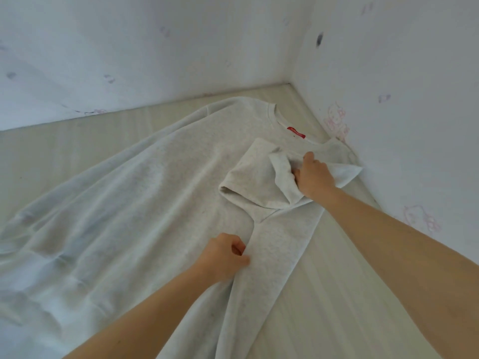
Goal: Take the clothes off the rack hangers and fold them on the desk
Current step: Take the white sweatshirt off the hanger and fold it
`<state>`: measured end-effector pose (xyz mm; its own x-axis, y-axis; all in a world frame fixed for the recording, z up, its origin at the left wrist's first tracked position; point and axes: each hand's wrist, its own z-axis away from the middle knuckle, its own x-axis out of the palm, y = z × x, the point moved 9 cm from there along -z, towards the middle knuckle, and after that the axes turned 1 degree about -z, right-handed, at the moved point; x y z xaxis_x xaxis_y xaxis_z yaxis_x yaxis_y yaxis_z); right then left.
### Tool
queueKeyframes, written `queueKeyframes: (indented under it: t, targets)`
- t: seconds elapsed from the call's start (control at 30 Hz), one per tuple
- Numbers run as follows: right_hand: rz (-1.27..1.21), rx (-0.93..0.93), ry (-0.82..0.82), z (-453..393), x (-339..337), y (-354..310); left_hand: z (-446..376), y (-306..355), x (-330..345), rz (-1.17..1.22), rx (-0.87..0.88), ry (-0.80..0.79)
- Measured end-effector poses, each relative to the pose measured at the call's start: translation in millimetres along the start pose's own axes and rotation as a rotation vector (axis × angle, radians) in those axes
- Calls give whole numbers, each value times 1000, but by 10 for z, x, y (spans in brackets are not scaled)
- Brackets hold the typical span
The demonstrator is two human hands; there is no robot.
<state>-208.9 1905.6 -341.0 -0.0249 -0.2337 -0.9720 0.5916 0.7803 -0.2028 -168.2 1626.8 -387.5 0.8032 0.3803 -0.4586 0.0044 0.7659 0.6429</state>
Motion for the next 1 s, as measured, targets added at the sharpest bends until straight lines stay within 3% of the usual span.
queueKeyframes:
  t: [0.07, 0.13, 0.23, 0.33, 0.4, 0.6, 0.73, 0.87, 0.93, 1.0]
  targets:
    - [45, -78, -59, 95, 24, -120, 54, -57, -22, 31, -11, 52]
    - [103, -202, -14, 248, -70, -340, 134, -120, -8, 36, -26, 89]
    - [231, -550, 21, 700, -149, -825, 312, -169, 131, -89, -28, 54]
    - [300, -903, -270, 1354, 156, -1123, 505, -214, 220, -255, -4, 49]
    - [307, -1018, -407, 1721, 317, -1187, 610, -257, 264, -316, -2, 51]
    - [466, -1097, -542, 2225, 572, -1288, 934, -489, 385, -459, -76, 9]
    - [624, -1140, -564, 2372, 612, -1313, 1132, -592, 498, -484, -121, -134]
    - [639, -1014, -693, 2291, 569, -1367, 1297, -614, 468, -159, -145, -362]
    - [611, -950, -715, 2212, 530, -1414, 1409, -711, 353, 117, -225, -409]
    - [579, -894, -721, 2118, 478, -1458, 1512, -865, 182, 239, -286, -419]
